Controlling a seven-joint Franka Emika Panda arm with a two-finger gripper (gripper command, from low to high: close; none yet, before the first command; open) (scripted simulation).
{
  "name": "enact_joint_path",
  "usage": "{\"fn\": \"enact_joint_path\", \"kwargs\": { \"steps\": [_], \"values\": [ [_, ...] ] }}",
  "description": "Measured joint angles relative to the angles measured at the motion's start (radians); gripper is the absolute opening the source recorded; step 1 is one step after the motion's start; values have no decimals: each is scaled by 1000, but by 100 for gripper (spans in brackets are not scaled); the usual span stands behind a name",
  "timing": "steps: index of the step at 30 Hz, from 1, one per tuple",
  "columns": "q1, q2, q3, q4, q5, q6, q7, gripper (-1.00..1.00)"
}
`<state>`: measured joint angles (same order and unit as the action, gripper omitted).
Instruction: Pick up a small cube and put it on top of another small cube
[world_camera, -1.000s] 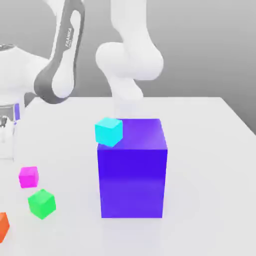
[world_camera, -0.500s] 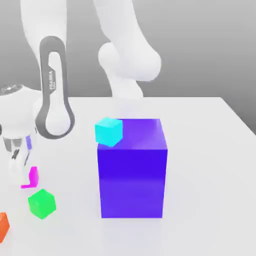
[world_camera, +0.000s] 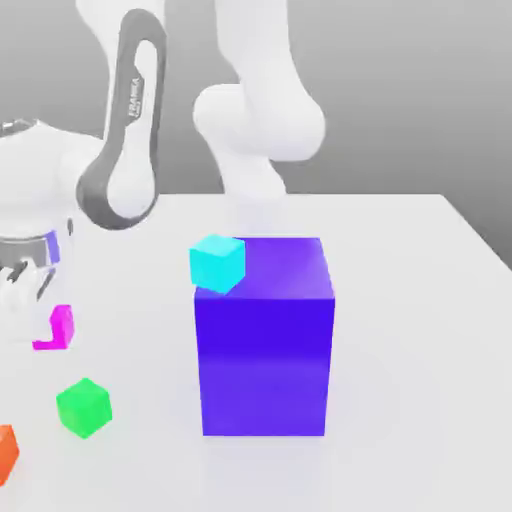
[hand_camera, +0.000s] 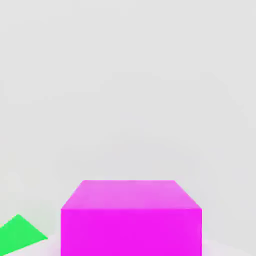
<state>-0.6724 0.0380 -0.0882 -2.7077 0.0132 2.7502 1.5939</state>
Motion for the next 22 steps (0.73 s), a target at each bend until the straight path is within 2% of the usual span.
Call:
{"fn": "enact_joint_path", "kwargs": {
  "steps": [7, 14, 15, 22],
  "values": [
    [107, -37, 63, 49, -13, -87, 348, -100],
    [116, 116, 52, 64, -1, 52, 378, -100],
    [114, 142, 56, 65, 3, 76, 375, 100],
    [113, 148, 56, 65, 4, 81, 375, 100]
  ]
}}
